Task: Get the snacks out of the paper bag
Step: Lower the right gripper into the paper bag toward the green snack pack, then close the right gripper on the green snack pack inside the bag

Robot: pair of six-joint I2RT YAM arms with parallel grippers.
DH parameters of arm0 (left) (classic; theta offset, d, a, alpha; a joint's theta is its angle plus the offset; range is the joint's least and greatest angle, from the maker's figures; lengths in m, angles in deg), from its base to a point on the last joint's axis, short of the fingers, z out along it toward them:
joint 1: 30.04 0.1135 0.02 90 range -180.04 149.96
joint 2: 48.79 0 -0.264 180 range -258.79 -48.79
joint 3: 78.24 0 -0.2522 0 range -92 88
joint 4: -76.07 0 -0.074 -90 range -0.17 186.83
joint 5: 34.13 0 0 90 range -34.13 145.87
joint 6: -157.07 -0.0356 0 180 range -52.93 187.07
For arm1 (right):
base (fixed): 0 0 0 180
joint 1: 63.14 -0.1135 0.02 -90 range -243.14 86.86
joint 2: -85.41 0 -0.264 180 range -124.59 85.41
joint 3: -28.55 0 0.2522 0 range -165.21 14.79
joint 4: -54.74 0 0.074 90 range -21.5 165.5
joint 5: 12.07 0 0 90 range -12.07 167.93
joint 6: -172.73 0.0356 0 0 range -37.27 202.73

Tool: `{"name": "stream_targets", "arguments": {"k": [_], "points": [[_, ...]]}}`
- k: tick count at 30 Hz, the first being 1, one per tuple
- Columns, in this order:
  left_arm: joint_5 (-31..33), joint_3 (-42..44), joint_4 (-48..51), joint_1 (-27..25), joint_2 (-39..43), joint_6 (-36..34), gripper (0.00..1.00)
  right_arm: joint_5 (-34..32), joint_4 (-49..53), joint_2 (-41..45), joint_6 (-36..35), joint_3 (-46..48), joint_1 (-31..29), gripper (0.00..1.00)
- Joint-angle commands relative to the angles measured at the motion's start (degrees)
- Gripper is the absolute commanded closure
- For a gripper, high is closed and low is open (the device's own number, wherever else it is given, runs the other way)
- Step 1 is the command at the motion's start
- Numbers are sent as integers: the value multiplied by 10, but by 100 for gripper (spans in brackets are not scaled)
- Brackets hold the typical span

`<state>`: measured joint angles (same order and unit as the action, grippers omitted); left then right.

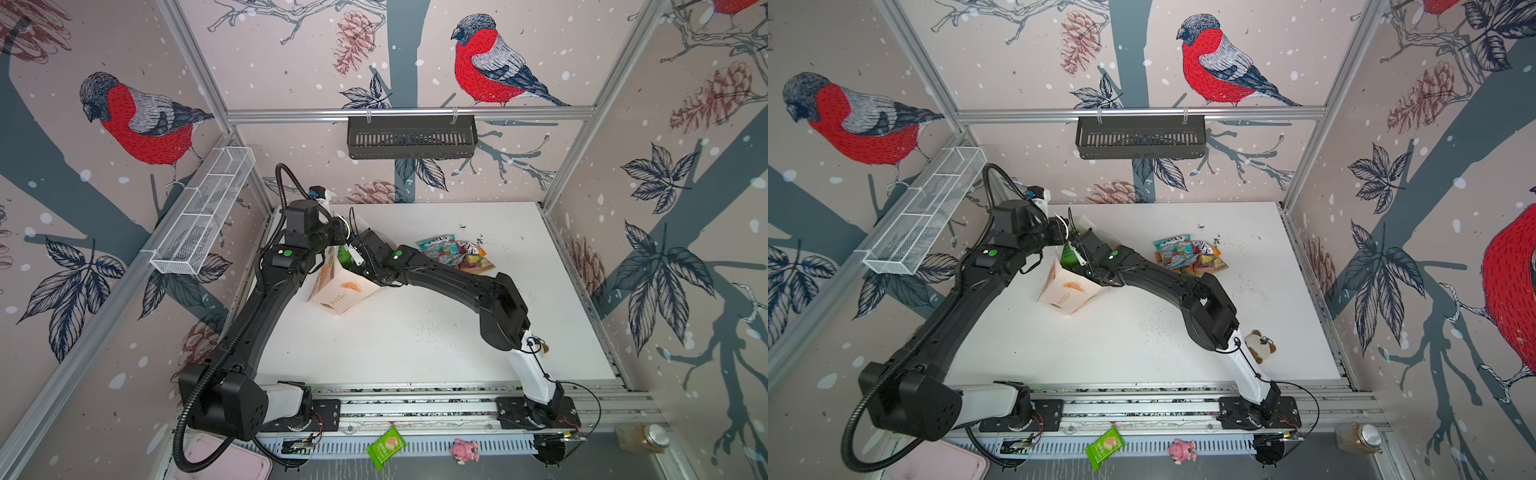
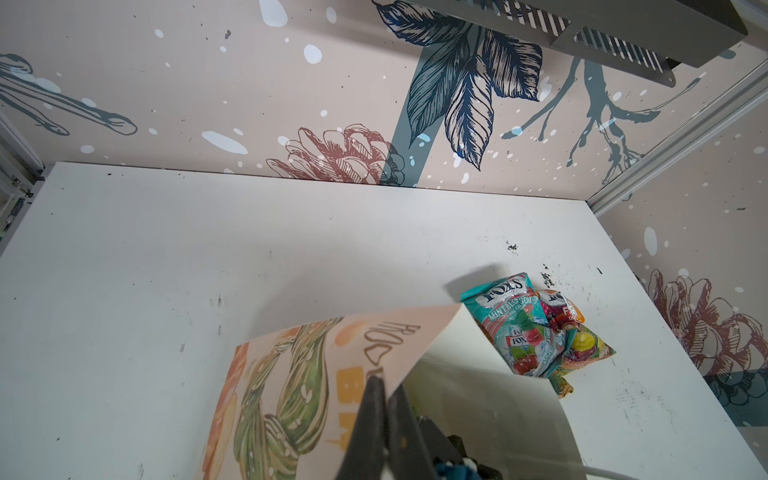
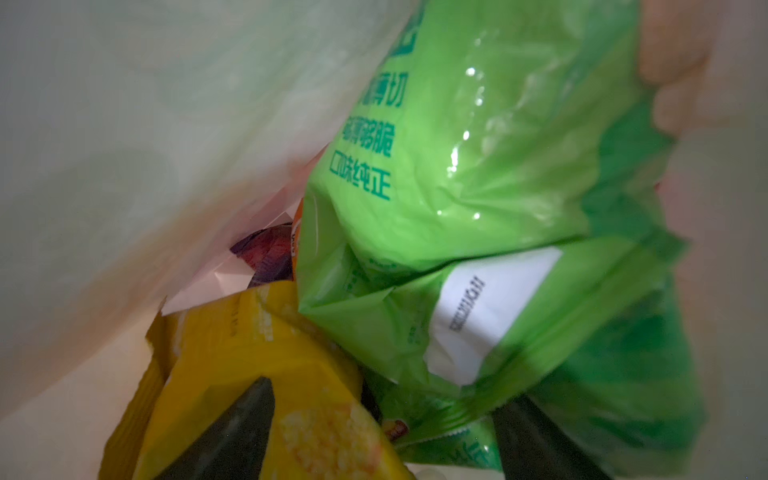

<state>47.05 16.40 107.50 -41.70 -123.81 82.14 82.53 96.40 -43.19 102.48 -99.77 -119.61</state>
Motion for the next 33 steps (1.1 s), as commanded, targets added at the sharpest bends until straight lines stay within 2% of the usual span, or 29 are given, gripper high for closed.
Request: {"name": "stream_targets", "arguments": {"k": [1, 5, 8, 14, 18, 22, 28, 31, 33], "points": [[-14, -2, -44, -3, 1, 2, 100, 6, 11, -17, 10, -18, 0, 17], [-16, -1, -45, -3, 1, 1, 100, -5, 22, -33, 17, -33, 1, 19], [-16, -1, -45, -3, 1, 1, 100, -1, 21, -36, 21, -35, 4, 26], [-15, -1, -45, -3, 0, 1, 100, -4, 19, -34, 24, -33, 9, 52], [-16, -1, -45, -3, 1, 1, 100, -2, 19, -34, 27, -31, 15, 75], [-16, -2, -43, -5, 1, 0, 100, -4, 20, -30, 25, -30, 22, 89], [-23, -4, -41, -10, -4, -12, 100, -15, 14, -16, 28, -20, 33, 91], [-24, -4, -41, -12, -6, -17, 100, -17, -4, -1, 34, 0, 34, 98], [-22, -5, -41, -13, -8, -18, 100, -15, -15, 9, 38, 15, 35, 98]]}}
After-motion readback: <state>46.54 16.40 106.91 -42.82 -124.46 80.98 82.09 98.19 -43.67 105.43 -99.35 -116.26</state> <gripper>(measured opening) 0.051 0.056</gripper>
